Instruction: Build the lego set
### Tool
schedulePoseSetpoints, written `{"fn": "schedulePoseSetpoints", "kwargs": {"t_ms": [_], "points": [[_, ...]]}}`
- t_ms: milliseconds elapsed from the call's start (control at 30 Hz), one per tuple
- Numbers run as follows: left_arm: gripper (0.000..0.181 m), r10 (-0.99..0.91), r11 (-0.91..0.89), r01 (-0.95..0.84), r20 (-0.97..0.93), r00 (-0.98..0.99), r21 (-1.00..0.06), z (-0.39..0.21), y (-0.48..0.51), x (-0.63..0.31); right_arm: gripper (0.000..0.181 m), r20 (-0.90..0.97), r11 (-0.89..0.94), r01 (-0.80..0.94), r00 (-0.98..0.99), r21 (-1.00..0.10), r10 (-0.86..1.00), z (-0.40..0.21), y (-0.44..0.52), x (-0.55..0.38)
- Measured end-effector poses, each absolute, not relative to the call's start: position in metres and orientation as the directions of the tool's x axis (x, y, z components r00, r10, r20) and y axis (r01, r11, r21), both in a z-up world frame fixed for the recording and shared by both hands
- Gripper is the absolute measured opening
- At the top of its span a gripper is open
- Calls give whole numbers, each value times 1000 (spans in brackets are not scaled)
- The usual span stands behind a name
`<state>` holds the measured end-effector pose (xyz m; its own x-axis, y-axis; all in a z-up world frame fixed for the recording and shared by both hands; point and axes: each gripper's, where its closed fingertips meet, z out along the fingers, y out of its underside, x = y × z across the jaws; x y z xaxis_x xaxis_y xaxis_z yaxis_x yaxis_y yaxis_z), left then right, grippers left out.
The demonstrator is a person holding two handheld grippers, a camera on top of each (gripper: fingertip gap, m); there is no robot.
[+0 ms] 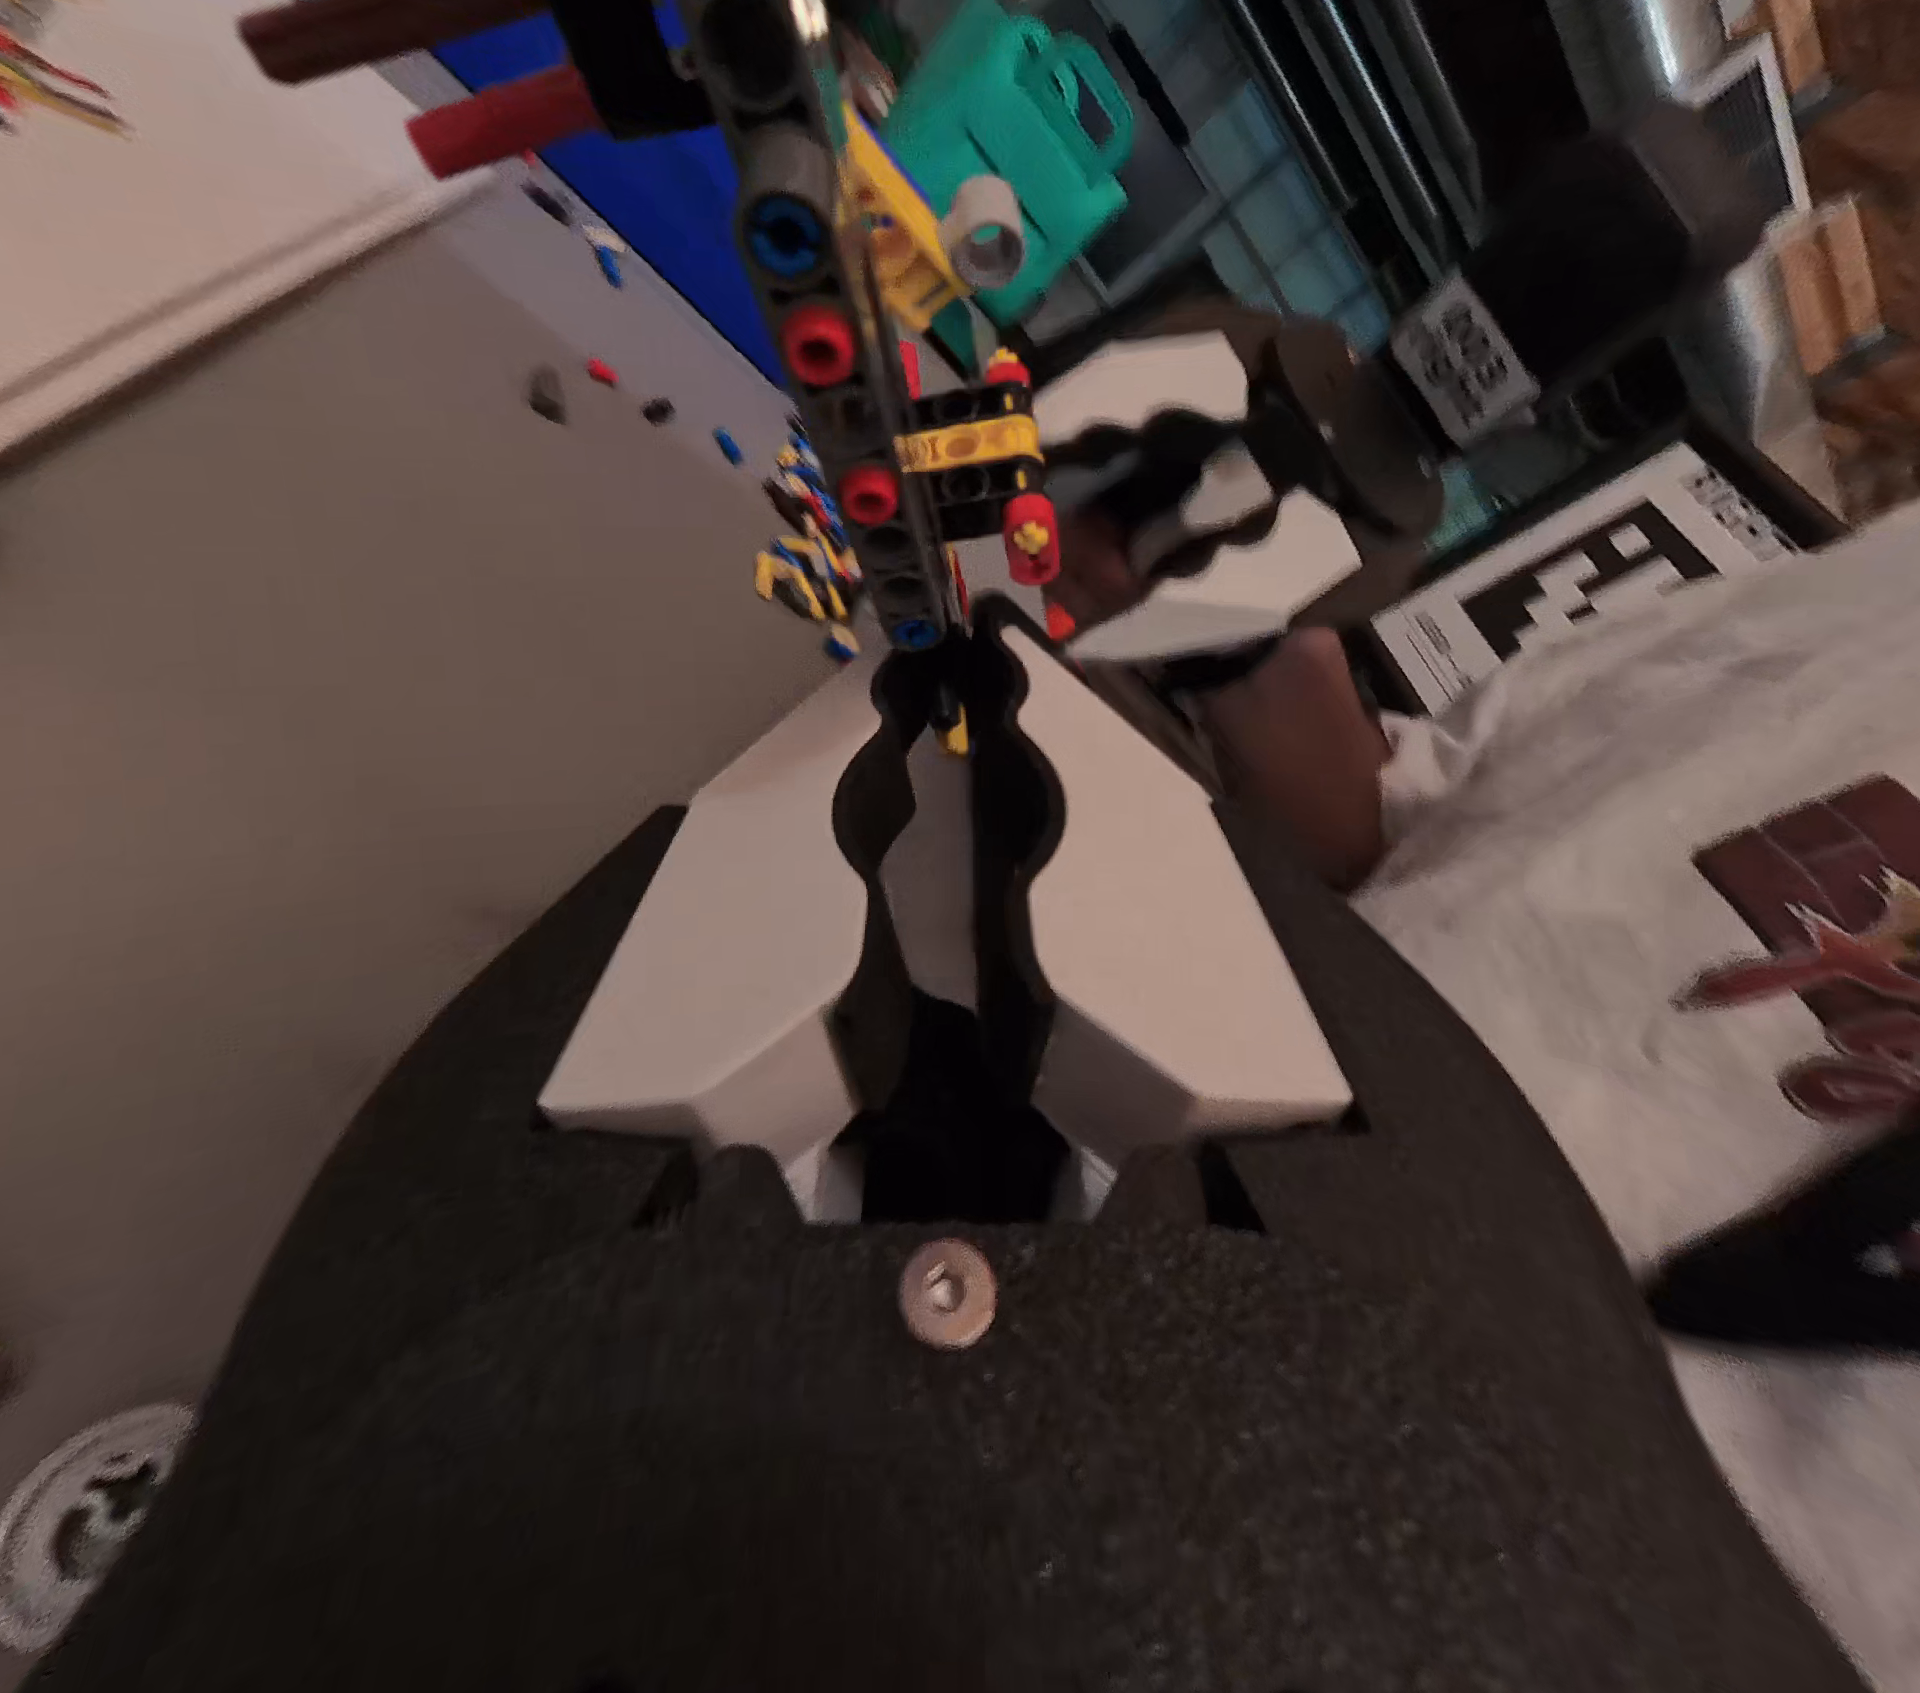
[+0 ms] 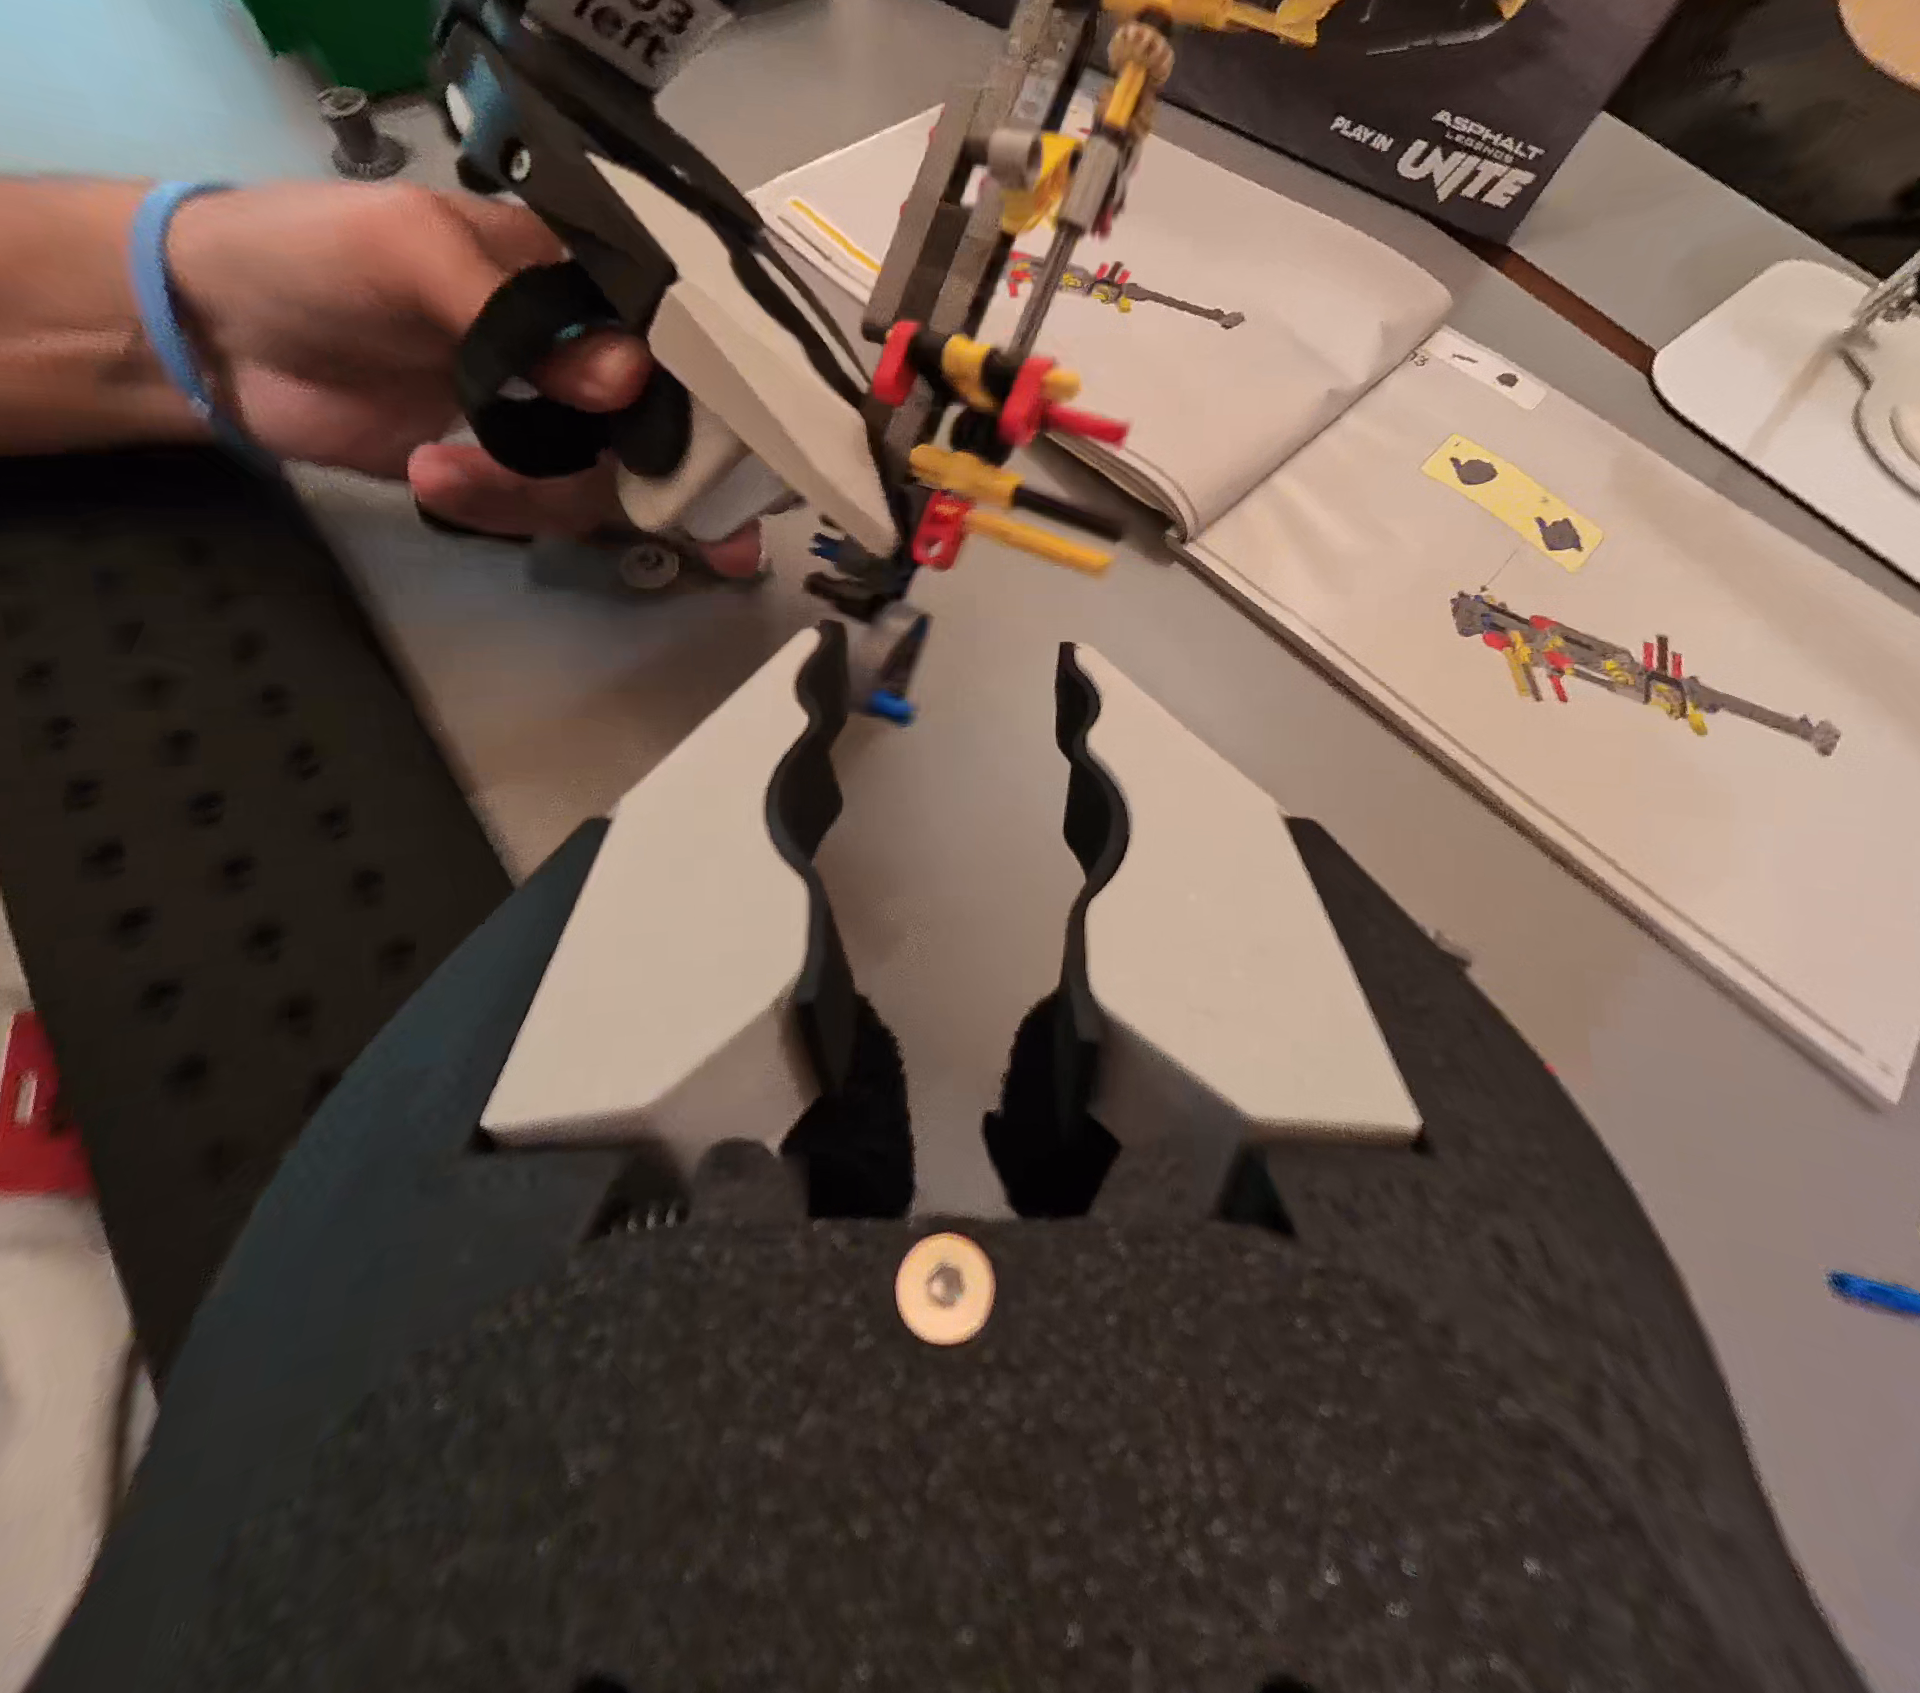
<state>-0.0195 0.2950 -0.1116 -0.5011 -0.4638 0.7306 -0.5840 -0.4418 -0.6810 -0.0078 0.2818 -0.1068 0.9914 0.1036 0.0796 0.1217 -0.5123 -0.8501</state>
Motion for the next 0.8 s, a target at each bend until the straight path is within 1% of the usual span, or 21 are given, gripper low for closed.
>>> {"fn": "schedulePoseSetpoints", "kwargs": {"t_ms": [33,100,167,200,267,333,367,433,467,500,533,567,667,733,800], "points": [[6,-419,-389,-634,741,-524,-668,-113,288,-26,38,60,-505,124,988,-854,141,-103,279,-6],[6,-297,-251,-741,778,-553,-623,-115,271,-46,38,-14,-476,61,988,-878,152,-91,278,7],[6,-199,-164,-811,824,-530,-561,-113,262,-59,38,-134,-445,-9,959,-896,250,-80,280,4],[5,-139,-100,-846,849,-510,-524,-111,258,-68,42,-184,-450,-37,940,-892,286,-78,283,5],[6,-138,-29,-879,873,-468,-476,-114,257,-71,49,-249,-459,-70,906,-886,343,-79,290,4],[6,-60,24,-911,909,-412,-411,-106,257,-78,50,-349,-466,-135,842,-875,410,-77,293,-6],[6,-59,36,-918,916,-397,-395,-105,258,-78,49,-405,-497,-178,824,-849,396,-81,295,-5],[6,-114,64,-922,915,-388,-383,-111,262,-75,46,-497,-546,-267,803,-794,329,-92,297,5],[6,-111,85,-921,915,-388,-381,-111,263,-77,44,-565,-546,-337,757,-767,327,-92,296,3],[6,-103,98,-922,918,-383,-373,-110,264,-77,39,-648,-560,-413,691,-718,320,-94,296,-1],[6,-102,103,-926,922,-374,-364,-110,264,-76,38,-715,-575,-467,612,-672,339,-94,296,-10],[6,-105,109,-926,923,-371,-361,-110,264,-74,35,-751,-586,-489,547,-646,371,-95,294,-20],[6,-91,144,-924,925,-368,-354,-110,261,-74,10,-808,-573,-575,475,-585,348,-100,301,-30],[6,-109,118,-928,925,-365,-353,-111,261,-68,7,-853,-534,-665,413,-522,320,-98,305,-26],[13,-176,53,-934,918,-356,-353,-119,268,-57,7,-878,-482,-734,422,-477,226,-111,310,-14]]}}
